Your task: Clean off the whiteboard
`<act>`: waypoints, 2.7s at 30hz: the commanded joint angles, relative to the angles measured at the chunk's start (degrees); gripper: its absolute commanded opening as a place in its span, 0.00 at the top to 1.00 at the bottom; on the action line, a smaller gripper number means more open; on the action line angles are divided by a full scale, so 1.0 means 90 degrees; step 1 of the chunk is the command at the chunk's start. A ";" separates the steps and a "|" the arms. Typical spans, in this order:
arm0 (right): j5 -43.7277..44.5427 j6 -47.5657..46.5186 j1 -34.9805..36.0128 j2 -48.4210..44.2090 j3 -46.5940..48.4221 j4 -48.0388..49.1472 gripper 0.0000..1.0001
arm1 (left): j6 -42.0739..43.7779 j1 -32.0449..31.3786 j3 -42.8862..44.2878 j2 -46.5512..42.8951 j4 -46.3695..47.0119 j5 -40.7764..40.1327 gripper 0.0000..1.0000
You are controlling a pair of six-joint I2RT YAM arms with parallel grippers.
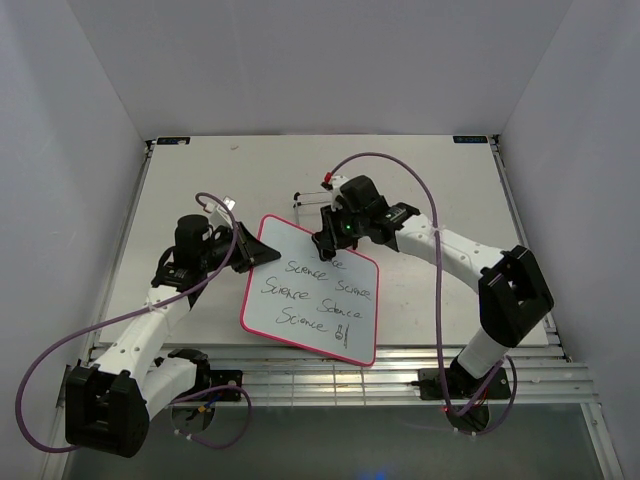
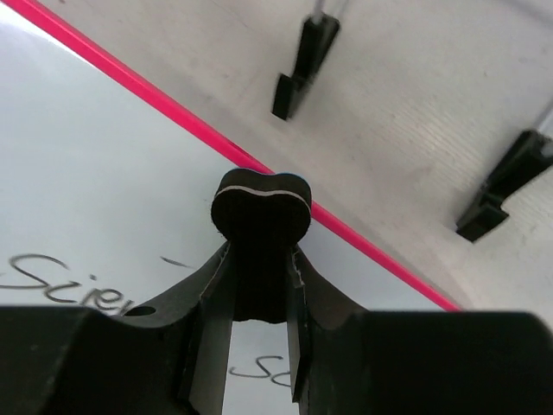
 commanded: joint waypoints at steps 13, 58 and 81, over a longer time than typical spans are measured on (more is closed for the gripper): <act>-0.0343 -0.0373 0.0591 0.0524 0.0966 -0.0834 0.82 | 0.0211 -0.0082 0.0241 -0.0444 0.1728 0.0912 1.00; -0.0056 -0.0296 0.0358 -0.0214 -0.0258 -0.0750 0.83 | 0.0065 -0.0101 0.0105 -0.0444 0.1757 0.0357 1.00; -0.0332 0.0428 -0.1057 -0.1174 -0.3952 0.1841 0.85 | -0.0492 -0.0101 -0.0130 -0.0541 0.1874 -0.0425 1.00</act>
